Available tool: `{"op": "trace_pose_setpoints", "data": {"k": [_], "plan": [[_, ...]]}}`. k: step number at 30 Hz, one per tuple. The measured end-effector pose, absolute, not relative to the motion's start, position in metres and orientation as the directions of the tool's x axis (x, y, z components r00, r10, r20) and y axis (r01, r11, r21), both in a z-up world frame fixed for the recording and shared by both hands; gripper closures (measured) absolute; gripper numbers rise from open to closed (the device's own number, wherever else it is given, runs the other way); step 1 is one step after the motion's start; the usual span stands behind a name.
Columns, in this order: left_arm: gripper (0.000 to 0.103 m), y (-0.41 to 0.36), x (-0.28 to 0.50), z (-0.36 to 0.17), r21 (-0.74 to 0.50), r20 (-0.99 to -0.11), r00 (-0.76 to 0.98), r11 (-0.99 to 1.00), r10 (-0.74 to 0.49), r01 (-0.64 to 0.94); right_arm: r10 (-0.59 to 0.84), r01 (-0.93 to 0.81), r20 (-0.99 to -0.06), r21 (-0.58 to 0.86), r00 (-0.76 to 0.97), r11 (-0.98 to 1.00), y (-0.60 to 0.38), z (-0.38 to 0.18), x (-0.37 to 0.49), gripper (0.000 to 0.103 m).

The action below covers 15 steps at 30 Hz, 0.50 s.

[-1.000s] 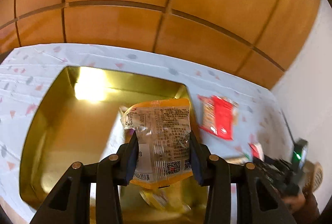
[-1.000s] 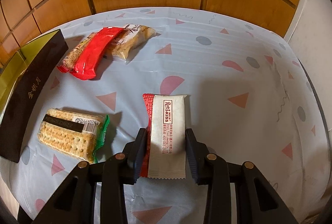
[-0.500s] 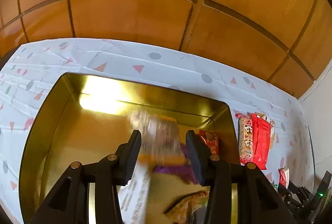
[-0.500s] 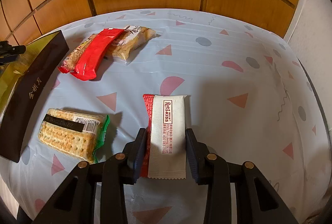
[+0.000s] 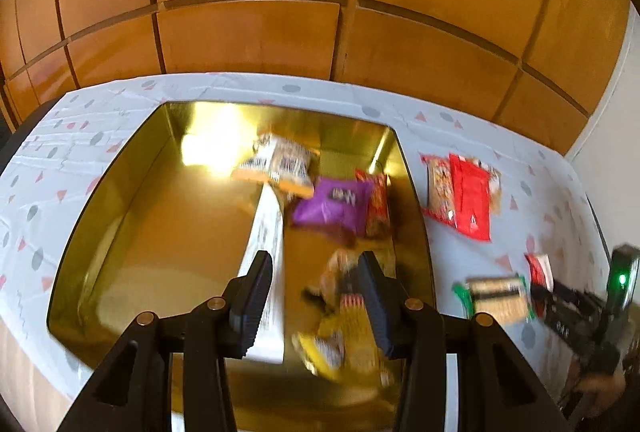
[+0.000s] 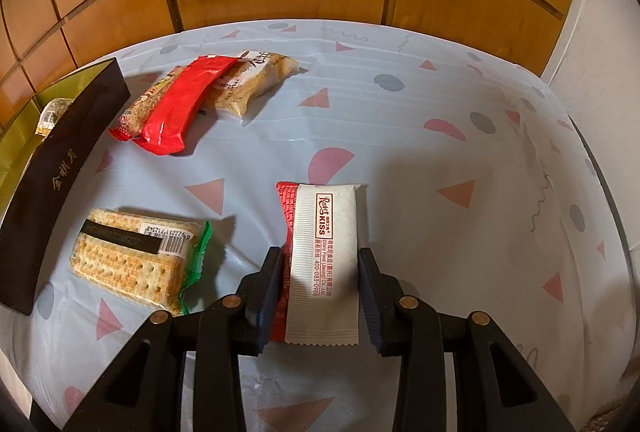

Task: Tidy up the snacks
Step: 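Lower the clear pack into the gold tin and open the left tool, then carry the white-red pack into the gold tin and open the right tool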

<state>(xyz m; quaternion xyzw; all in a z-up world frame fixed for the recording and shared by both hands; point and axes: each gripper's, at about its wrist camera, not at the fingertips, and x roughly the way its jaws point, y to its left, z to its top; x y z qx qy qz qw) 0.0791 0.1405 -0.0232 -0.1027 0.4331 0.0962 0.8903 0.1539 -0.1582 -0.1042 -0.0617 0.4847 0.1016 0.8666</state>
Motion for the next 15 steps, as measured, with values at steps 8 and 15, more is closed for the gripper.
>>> {"op": "trace_pose_setpoints", "data": {"k": [8, 15], "plan": [[0.058, 0.128, 0.052, -0.028, -0.094, -0.804, 0.589, 0.961, 0.082, -0.262, 0.11, -0.233, -0.839, -0.02, 0.532, 0.972, -0.159, -0.103, 0.15, 0.065], [0.058, 0.117, 0.042, -0.023, -0.062, -0.787, 0.608, 0.969, 0.1, -0.239, 0.102, -0.23, -0.822, -0.037, 0.561, 0.972, -0.158, -0.104, 0.146, 0.064]]}}
